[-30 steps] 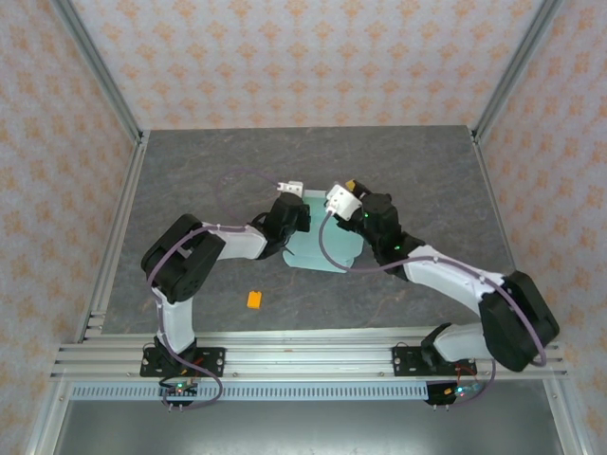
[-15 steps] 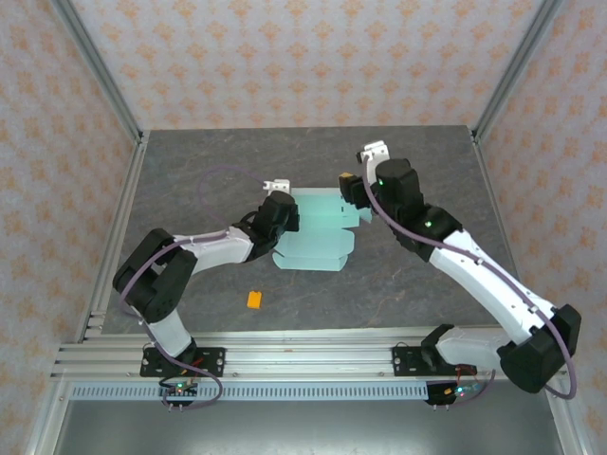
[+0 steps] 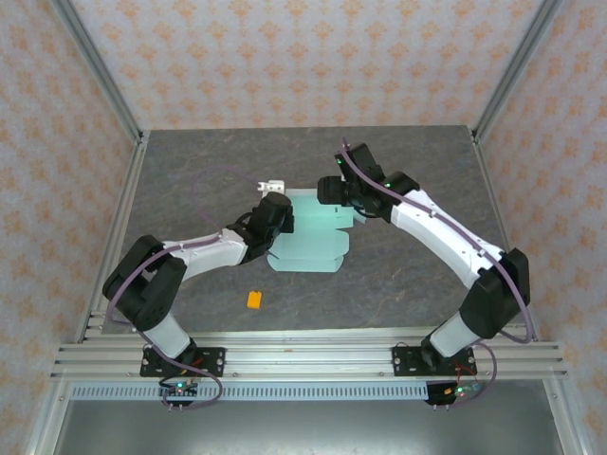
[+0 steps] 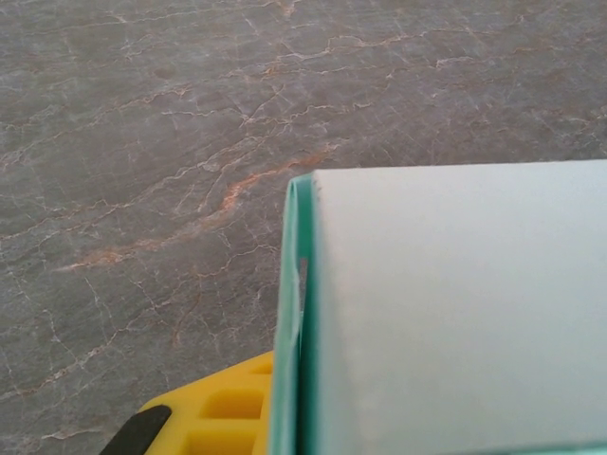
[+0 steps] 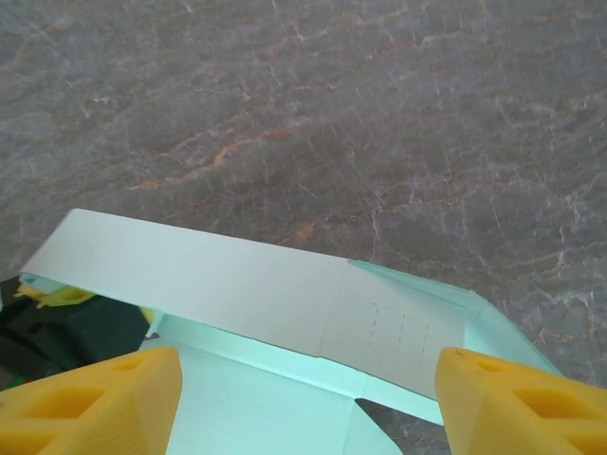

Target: Fold the paper box

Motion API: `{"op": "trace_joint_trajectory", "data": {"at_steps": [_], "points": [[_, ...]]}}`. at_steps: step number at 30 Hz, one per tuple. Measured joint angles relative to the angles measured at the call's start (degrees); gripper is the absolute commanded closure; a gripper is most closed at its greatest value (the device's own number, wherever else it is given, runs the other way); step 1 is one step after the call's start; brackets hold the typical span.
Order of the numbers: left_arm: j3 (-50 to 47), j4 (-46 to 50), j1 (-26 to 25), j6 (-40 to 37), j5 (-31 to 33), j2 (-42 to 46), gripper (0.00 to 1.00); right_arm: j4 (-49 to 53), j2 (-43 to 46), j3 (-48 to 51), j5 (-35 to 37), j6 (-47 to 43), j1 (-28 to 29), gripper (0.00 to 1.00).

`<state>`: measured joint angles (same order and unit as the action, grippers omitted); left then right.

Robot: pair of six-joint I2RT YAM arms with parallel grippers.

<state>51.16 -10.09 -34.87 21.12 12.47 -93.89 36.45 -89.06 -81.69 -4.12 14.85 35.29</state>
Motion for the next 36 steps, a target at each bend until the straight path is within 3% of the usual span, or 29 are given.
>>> {"op": "trace_joint_trajectory", "data": {"at_steps": [8, 18, 29, 36], "points": [[0.0, 0.37, 0.0, 0.02, 0.0, 0.02, 1.0, -0.11, -2.93, -0.07, -3.54, 3.72, -1.99, 0.3], [0.0, 0.7, 0.0, 0.04, 0.07, 0.02, 1.0, -11.85, -3.04, 6.84, -12.35, 15.74, -2.12, 0.45], [0.0, 1.73, 0.11, 1.16, 1.31, 0.0, 1.0, -26.88, -0.61, 15.8, -12.22, 28.85, -2.86, 0.69], [0.02, 1.29, 0.0, 1.36, 1.27, 0.02, 1.0, -30.71, 1.31, 18.75, -10.51, 33.42, -2.89, 0.67]]}}
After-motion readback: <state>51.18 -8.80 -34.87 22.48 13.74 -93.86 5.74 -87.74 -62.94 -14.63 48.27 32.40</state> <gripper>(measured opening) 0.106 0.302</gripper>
